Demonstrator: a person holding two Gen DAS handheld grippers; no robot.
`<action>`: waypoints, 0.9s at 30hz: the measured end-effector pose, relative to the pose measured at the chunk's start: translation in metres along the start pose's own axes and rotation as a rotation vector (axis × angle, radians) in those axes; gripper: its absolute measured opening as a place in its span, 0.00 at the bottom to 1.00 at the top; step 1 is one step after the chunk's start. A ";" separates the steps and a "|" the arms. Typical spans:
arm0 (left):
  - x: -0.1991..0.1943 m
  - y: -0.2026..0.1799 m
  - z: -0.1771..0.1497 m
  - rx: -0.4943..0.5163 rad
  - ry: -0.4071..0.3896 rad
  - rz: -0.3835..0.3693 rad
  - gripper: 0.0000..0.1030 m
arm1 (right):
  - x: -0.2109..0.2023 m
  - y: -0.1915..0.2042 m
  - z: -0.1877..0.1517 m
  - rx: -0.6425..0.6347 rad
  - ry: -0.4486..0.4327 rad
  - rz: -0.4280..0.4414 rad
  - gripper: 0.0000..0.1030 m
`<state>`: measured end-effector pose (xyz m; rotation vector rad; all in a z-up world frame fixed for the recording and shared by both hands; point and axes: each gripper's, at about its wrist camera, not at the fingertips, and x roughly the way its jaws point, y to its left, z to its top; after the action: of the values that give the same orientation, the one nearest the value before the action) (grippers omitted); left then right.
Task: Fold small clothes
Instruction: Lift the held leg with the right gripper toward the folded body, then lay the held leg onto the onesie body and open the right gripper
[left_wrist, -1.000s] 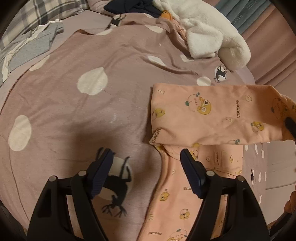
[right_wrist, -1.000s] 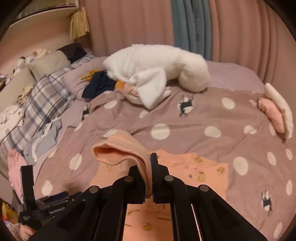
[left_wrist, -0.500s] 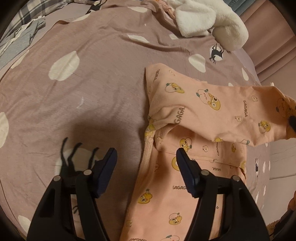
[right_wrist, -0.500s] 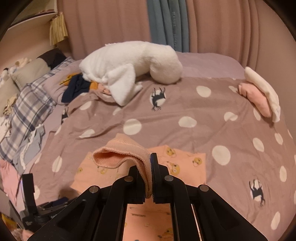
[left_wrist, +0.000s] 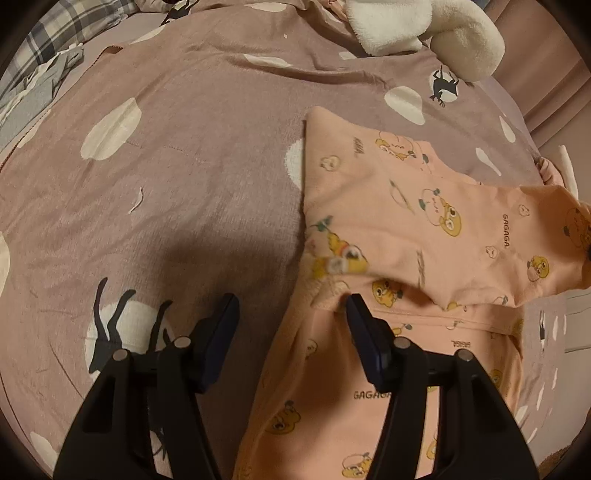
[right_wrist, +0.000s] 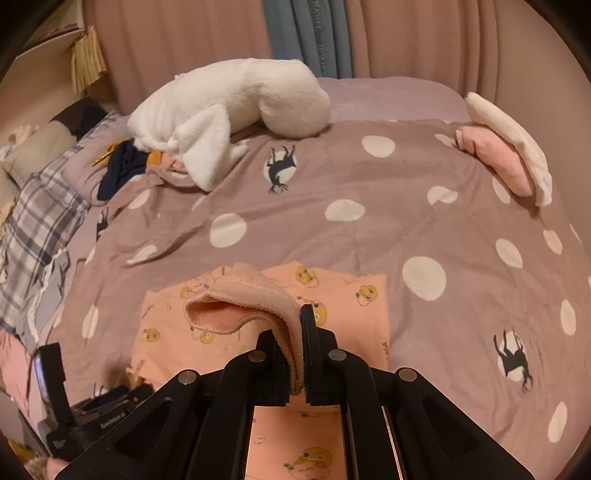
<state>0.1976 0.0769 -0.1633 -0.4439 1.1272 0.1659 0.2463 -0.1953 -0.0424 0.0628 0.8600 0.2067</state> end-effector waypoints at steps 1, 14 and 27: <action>0.001 -0.001 0.000 -0.001 -0.003 0.002 0.57 | 0.002 -0.004 -0.001 0.005 0.003 -0.006 0.06; 0.002 0.002 0.003 -0.018 -0.020 0.014 0.56 | 0.026 -0.036 -0.016 0.059 0.064 -0.045 0.06; 0.005 0.001 0.003 -0.011 -0.020 0.027 0.57 | 0.059 -0.067 -0.039 0.131 0.161 -0.066 0.06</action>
<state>0.2020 0.0784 -0.1669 -0.4362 1.1130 0.1995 0.2644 -0.2499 -0.1208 0.1412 1.0345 0.0947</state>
